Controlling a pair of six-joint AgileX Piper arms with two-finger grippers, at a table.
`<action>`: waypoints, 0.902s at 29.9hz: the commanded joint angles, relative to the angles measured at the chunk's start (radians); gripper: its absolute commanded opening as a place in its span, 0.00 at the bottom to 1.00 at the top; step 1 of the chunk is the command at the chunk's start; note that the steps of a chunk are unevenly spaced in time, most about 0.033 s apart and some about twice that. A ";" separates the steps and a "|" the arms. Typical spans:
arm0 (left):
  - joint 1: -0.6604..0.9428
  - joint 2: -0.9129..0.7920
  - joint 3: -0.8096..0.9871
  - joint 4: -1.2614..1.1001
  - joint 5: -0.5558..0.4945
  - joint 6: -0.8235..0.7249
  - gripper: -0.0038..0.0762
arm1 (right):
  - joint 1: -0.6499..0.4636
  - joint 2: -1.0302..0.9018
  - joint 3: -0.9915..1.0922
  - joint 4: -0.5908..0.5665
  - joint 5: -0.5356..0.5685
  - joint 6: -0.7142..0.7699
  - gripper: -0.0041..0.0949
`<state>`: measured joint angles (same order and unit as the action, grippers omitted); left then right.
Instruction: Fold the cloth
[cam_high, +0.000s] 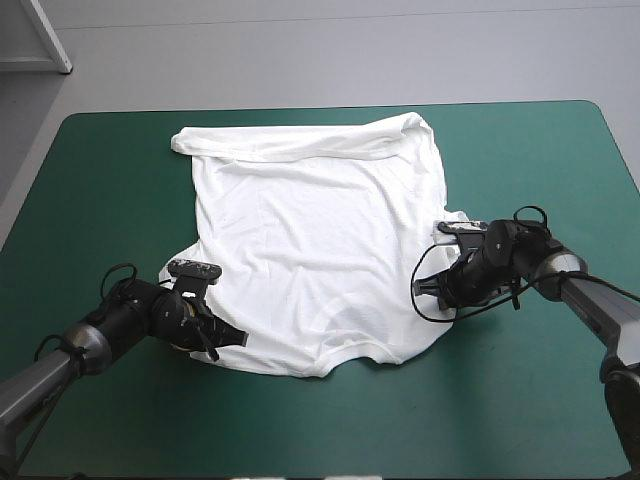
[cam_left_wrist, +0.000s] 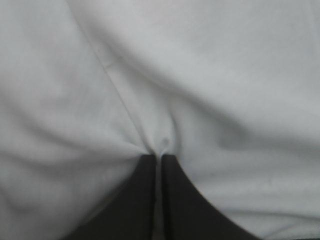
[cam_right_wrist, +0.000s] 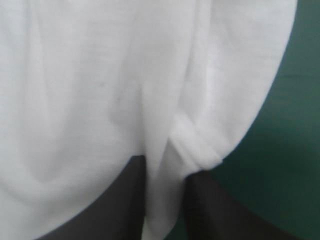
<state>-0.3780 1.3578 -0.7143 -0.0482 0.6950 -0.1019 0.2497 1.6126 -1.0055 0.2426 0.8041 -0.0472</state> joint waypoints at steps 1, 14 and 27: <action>-0.012 -0.027 -0.011 -0.020 -0.008 -0.023 0.04 | 0.002 -0.019 -0.013 0.024 -0.021 -0.031 0.02; -0.012 -0.242 -0.241 0.259 0.255 -0.171 0.04 | 0.002 -0.271 -0.032 0.017 -0.015 -0.024 0.03; -0.012 -0.247 -0.974 0.349 0.515 0.028 0.04 | 0.002 -0.492 -0.566 0.014 0.195 0.017 0.03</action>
<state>-0.3854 1.1351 -1.5413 0.2348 1.2116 -0.1076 0.2527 1.1519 -1.4158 0.2499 1.0055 -0.0286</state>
